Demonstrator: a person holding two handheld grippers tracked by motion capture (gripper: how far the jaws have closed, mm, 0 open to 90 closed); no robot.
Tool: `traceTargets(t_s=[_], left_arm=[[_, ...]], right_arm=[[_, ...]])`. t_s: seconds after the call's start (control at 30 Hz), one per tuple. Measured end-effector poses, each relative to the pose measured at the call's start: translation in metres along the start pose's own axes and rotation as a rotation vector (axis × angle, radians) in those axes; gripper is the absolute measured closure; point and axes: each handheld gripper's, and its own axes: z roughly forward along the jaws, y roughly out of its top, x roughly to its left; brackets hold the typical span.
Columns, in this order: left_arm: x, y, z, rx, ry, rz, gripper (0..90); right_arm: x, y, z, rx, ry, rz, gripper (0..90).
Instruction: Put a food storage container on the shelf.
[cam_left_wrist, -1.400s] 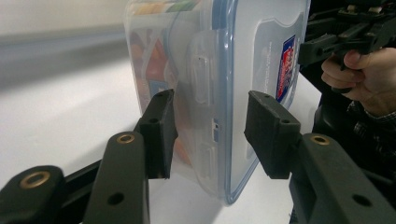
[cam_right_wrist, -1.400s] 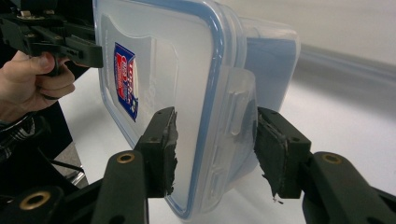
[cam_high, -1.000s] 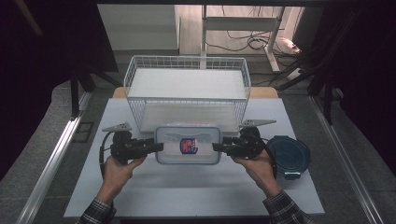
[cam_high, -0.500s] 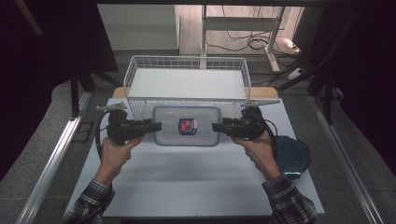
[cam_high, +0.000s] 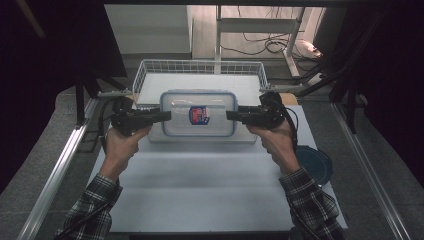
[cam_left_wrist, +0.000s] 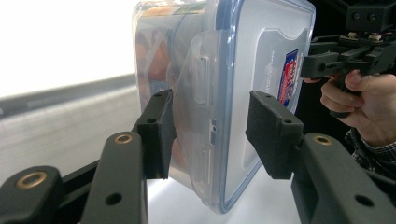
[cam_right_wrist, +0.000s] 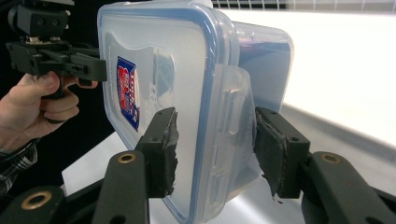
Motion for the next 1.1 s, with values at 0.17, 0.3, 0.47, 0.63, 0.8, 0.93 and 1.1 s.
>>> traceTargets(t_s=[0.17, 0.3, 0.47, 0.63, 0.8, 0.93, 1.1], left_arm=[[0.003, 0.019, -0.001, -0.015, 0.004, 0.007, 52.3], [0.004, 0.036, -0.003, -0.020, 0.011, 0.014, 52.3], [0.011, 0.052, -0.001, -0.034, 0.015, 0.002, 52.4], [0.020, 0.058, 0.007, -0.032, 0.021, -0.017, 52.4], [0.027, 0.062, 0.015, -0.023, 0.024, -0.040, 52.3], [0.031, 0.063, 0.019, -0.011, 0.034, -0.039, 51.9], [0.033, 0.066, 0.024, -0.012, 0.042, -0.047, 51.5]], right_arm=[[-0.002, 0.019, 0.001, -0.013, -0.011, -0.003, 50.3], [-0.005, 0.032, 0.003, -0.026, -0.007, -0.006, 50.3], [-0.012, 0.048, 0.007, -0.043, 0.000, 0.000, 50.0], [-0.021, 0.058, 0.014, -0.031, -0.020, 0.019, 49.2], [-0.030, 0.062, 0.019, -0.022, -0.030, 0.039, 49.0], [-0.036, 0.063, 0.022, -0.014, -0.032, 0.047, 48.9], [-0.043, 0.063, 0.025, -0.021, -0.033, 0.067, 48.5]])
